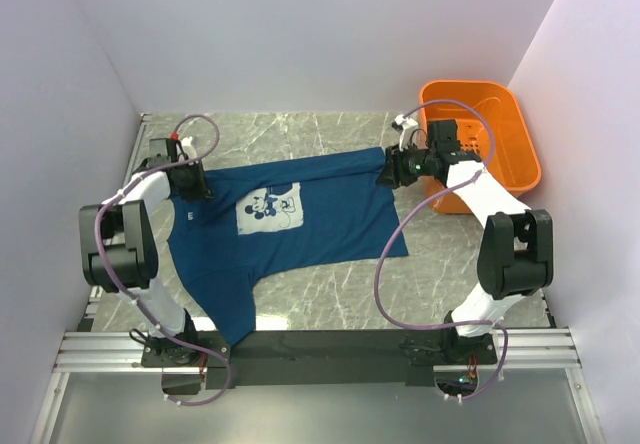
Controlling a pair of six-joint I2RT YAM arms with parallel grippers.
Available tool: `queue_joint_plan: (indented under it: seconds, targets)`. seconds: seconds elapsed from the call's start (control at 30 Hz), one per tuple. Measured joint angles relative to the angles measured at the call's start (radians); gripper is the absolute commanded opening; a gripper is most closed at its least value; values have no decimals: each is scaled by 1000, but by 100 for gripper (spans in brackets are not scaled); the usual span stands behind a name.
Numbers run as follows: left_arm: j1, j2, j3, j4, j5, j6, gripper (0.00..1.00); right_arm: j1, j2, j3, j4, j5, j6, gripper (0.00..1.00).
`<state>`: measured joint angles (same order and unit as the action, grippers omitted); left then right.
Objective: Fold and stack the t-shirts
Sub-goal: Fold the tshirt
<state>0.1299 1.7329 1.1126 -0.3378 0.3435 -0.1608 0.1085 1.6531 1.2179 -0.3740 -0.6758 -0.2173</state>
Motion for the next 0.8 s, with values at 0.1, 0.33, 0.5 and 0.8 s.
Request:
queue_joint_plan:
  seconds: [0.1, 0.33, 0.5, 0.8]
  targets:
    - [-8, -46, -42, -2, 11, 2, 3, -1, -11, 0, 3, -2, 0, 47]
    - [-24, -126, -103, -12, 26, 11, 5, -2, -15, -1, 7, -6, 3, 47]
    - [-35, -130, -104, -18, 26, 19, 7, -2, -15, -1, 8, -6, 4, 47]
    - [-54, -133, -110, -50, 26, 47, 33, -6, -27, -13, 13, -7, 5, 47]
